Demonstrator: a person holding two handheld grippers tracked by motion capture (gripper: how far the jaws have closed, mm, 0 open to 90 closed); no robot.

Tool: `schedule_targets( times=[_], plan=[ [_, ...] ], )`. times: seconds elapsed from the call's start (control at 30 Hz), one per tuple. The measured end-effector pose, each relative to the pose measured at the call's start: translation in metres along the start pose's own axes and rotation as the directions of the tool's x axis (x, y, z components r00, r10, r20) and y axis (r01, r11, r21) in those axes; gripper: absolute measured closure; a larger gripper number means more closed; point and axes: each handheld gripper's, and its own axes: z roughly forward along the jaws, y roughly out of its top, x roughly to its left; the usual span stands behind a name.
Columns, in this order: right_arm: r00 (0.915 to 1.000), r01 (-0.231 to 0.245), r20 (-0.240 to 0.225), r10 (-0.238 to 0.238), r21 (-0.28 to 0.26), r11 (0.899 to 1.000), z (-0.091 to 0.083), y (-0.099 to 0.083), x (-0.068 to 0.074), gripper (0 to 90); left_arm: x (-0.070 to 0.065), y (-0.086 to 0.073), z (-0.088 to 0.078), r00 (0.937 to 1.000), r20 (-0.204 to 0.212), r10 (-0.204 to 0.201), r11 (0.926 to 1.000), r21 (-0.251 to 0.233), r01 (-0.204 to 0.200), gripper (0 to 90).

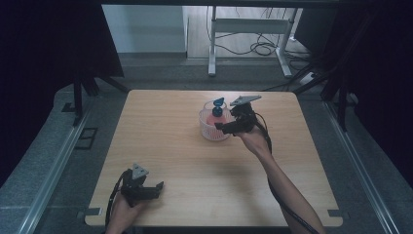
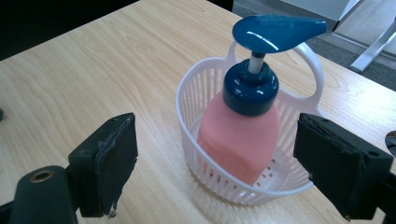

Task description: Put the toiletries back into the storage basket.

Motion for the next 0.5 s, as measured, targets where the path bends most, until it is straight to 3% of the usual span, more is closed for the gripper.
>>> schedule_targets(
  times=[0.5],
  plan=[
    [0.9996,0.022,-0.016,-0.022,-0.008,1.0,-0.017,-0.015,0.008,10.8,0.0,0.0,0.0,1.0,0.0,0.0,1.0,0.001,0.0,10.0]
  ],
)
